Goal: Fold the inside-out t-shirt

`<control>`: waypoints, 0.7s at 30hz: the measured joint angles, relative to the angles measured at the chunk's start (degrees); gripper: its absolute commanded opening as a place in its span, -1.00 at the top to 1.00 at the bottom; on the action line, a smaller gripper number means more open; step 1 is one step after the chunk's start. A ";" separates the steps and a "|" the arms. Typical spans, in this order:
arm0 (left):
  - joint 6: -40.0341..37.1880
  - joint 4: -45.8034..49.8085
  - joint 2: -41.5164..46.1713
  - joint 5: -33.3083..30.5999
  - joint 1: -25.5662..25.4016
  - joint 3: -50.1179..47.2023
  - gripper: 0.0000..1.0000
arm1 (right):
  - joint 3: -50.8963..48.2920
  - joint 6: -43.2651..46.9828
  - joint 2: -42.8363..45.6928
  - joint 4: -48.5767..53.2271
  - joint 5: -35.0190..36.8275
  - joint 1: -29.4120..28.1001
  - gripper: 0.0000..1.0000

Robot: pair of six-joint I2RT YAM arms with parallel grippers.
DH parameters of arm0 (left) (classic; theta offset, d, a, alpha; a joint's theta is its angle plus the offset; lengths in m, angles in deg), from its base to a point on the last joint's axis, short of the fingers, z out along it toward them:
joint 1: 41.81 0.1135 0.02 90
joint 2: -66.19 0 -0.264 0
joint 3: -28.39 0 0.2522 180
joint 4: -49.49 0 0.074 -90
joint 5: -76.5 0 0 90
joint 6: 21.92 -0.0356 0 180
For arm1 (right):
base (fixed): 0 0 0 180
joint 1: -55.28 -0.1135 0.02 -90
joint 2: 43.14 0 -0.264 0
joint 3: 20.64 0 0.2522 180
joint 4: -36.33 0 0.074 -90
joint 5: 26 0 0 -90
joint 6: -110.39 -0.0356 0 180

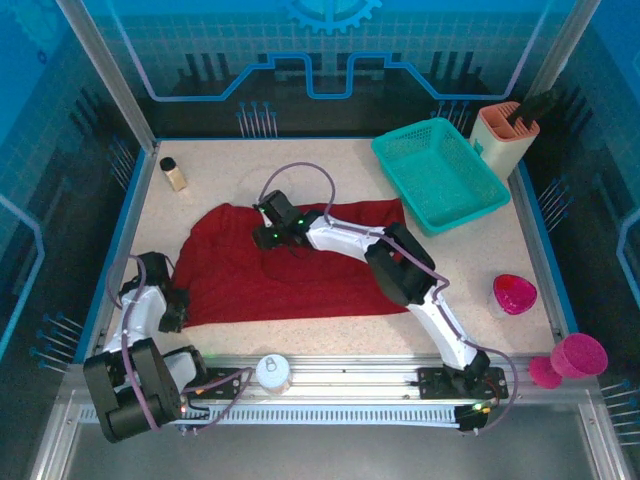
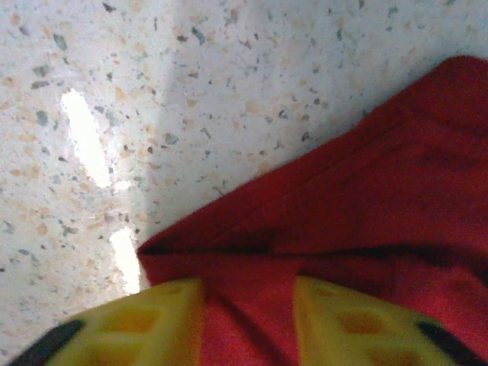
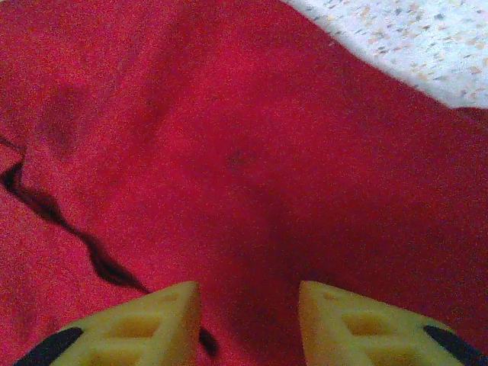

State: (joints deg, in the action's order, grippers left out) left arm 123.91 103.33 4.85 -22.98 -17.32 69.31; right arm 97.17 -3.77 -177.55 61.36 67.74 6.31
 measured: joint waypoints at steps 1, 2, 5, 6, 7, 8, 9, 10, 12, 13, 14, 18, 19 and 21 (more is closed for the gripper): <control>-0.33 -0.15 0.57 0.24 0.02 0.00 0.09 | -2.47 -0.37 1.36 -1.01 -0.28 0.26 0.13; -0.70 -0.17 1.22 0.44 0.02 0.00 0.06 | -5.40 -0.50 3.13 -2.03 -0.48 0.35 0.12; -1.62 -0.57 4.44 1.09 -0.48 0.00 -0.02 | -17.42 -0.46 11.91 -3.74 -0.72 0.37 0.10; -1.88 -0.72 5.64 1.16 -1.25 0.00 -0.05 | -21.57 -0.48 15.72 -3.65 -0.44 0.39 0.09; -2.01 -0.79 6.80 1.20 -2.69 0.04 -0.08 | -24.87 -0.48 19.21 -3.10 0.22 0.42 0.08; -2.12 -0.81 7.78 1.22 -4.66 0.24 -0.10 | -28.22 -0.52 23.26 -2.27 1.25 0.57 0.04; -2.19 -0.68 8.48 1.18 -7.58 0.76 -0.11 | -31.32 -0.79 27.52 -1.03 2.47 0.76 0.02; -2.21 -0.52 8.61 0.76 -10.21 1.49 -0.13 | -33.79 -0.98 31.15 0.17 3.43 1.11 0.01; -2.27 -0.26 8.07 -0.55 -17.77 4.28 -0.15 | -39.32 -1.53 39.19 2.67 4.90 2.49 0.00; -2.29 -0.26 7.48 -1.16 -21.11 5.68 -0.16 | -41.57 -2.05 42.29 4.26 5.03 3.61 0.00; -2.49 -0.35 6.23 -1.81 -24.90 7.65 -0.16 | -43.63 -2.91 45.09 6.43 5.05 5.33 0.05; -4.57 -1.53 -2.36 -3.37 -35.41 14.29 -0.15 | -50.07 -5.22 51.41 15.08 -0.24 18.40 0.29; -5.07 -2.23 -4.50 -3.37 -36.89 15.06 -0.15 | -51.43 -5.22 52.09 16.22 -1.84 20.57 0.34; -5.84 -3.52 -9.18 -3.37 -39.10 15.56 -0.14 | -53.75 -4.13 52.63 18.49 -5.60 21.81 0.36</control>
State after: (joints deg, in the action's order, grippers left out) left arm 118.08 99.81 -4.33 -26.34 -56.42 84.87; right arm 43.42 -7.90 -124.91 79.85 62.15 28.12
